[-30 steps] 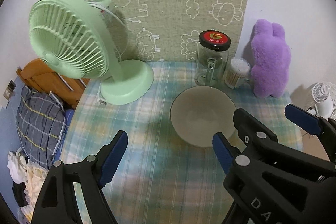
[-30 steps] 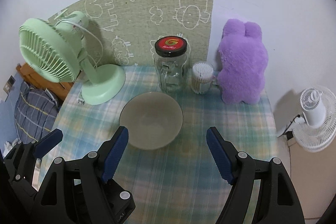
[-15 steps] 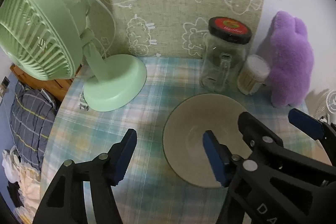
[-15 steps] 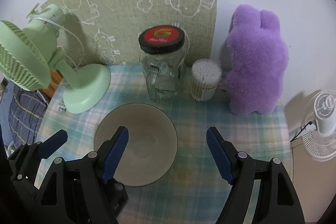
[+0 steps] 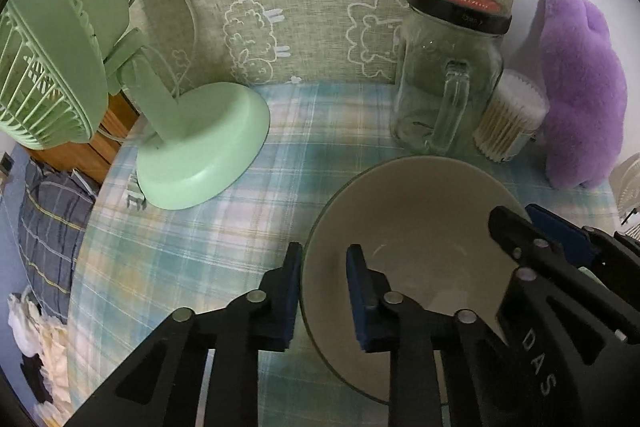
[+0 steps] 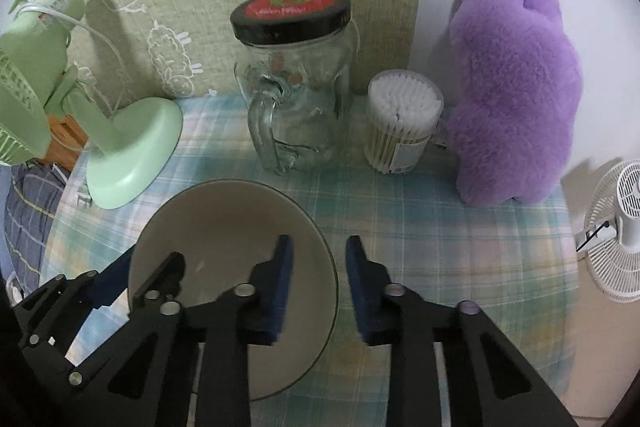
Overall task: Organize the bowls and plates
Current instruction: 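Grasp the rim of the third bowl with both tools, then lift the third bowl and carry it to the bowls beside the plates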
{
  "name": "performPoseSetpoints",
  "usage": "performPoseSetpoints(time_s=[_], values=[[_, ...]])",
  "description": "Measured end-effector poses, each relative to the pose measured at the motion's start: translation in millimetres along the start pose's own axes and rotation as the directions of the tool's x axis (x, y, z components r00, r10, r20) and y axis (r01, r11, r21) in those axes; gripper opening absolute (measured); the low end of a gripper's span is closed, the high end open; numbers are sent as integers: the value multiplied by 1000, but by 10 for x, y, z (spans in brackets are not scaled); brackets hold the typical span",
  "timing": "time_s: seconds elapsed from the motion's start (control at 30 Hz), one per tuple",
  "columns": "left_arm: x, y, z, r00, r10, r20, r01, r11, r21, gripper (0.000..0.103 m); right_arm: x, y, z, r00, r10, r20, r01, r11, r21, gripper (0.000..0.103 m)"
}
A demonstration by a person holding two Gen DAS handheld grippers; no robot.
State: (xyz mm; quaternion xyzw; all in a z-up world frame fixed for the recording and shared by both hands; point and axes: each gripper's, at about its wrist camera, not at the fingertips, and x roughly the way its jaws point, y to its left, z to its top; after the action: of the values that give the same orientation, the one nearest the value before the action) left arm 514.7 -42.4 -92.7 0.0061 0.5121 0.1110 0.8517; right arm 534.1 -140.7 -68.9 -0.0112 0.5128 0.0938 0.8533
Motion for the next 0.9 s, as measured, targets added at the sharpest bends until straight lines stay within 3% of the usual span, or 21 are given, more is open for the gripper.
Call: performPoseSetpoints(time_s=[0.1,0.9], values=[[9,17,-4,1000,12,4,-12,1000,7,15,39,24,1,1000,-17,4,18,1000,-11,18],[-288,69,-278,999,-7,-52,6,1000,-22,14,-237,-6,-206,999,-26,-25,26,1000,3,18]])
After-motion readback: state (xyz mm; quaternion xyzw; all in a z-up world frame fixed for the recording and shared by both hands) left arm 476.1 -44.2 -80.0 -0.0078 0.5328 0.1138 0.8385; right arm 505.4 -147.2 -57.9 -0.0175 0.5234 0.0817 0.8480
